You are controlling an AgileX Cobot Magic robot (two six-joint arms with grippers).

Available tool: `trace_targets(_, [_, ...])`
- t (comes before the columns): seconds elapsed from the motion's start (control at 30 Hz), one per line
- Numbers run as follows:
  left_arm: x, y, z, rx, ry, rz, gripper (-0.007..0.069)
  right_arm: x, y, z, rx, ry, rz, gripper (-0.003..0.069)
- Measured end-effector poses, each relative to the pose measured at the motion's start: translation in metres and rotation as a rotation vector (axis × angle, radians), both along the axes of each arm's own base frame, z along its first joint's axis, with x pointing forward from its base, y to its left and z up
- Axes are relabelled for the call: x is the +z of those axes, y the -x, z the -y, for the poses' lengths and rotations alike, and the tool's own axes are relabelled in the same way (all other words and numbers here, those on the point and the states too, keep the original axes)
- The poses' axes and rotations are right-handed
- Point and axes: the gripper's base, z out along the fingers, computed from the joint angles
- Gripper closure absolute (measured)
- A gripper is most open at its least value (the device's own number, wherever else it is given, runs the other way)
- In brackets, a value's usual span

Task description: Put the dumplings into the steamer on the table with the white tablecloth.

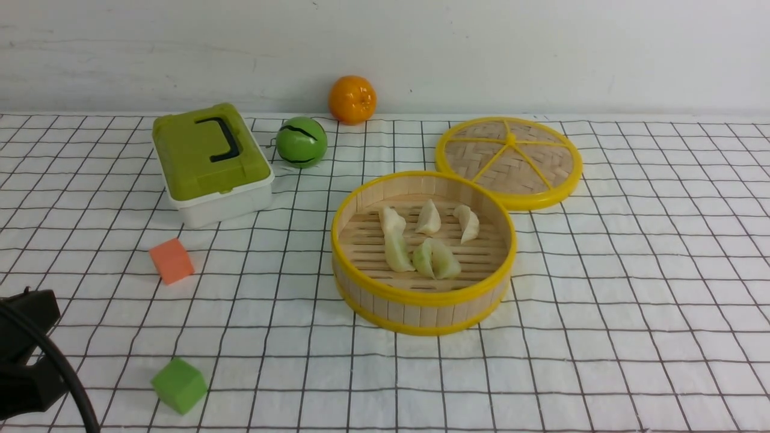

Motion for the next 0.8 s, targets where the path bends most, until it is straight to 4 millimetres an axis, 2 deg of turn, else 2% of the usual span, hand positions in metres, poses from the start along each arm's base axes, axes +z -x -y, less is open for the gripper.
trace_targets(0.13, [-0.008, 0.008, -0.006, 0.014, 0.045, -0.002, 0.0596, 0.000, 0.000, 0.000, 0.000, -0.002, 0.000, 0.0564])
trace_targets(0.23, [-0.026, 0.021, -0.014, 0.029, 0.134, -0.001, 0.0596, 0.000, 0.000, 0.000, 0.000, -0.002, 0.000, 0.0557])
trace_targets(0.27, [-0.033, 0.024, -0.015, 0.019, 0.111, 0.018, 0.0596, 0.000, 0.000, 0.000, 0.000, -0.003, 0.000, 0.0557])
trace_targets(0.43, [-0.061, 0.040, -0.022, 0.028, 0.014, 0.319, 0.0596, 0.000, 0.000, 0.000, 0.000, -0.003, 0.000, 0.0555])
trace_targets(0.5, [-0.065, 0.043, -0.023, 0.050, 0.005, 0.372, 0.0596, 0.000, 0.000, 0.000, 0.000, -0.003, 0.000, 0.0555])
trace_targets(0.57, [-0.078, 0.047, -0.028, 0.115, -0.023, 0.427, 0.0596, 0.000, 0.000, 0.000, 0.001, -0.002, 0.000, 0.0554])
trace_targets(0.67, [-0.087, 0.049, -0.031, 0.160, -0.060, 0.367, 0.0596, 0.000, 0.000, 0.000, 0.001, -0.001, 0.000, 0.0549])
trace_targets(0.8, [-0.109, 0.050, -0.031, 0.143, -0.108, 0.147, 0.0637, 0.000, 0.000, 0.000, 0.001, -0.001, 0.000, 0.0544])
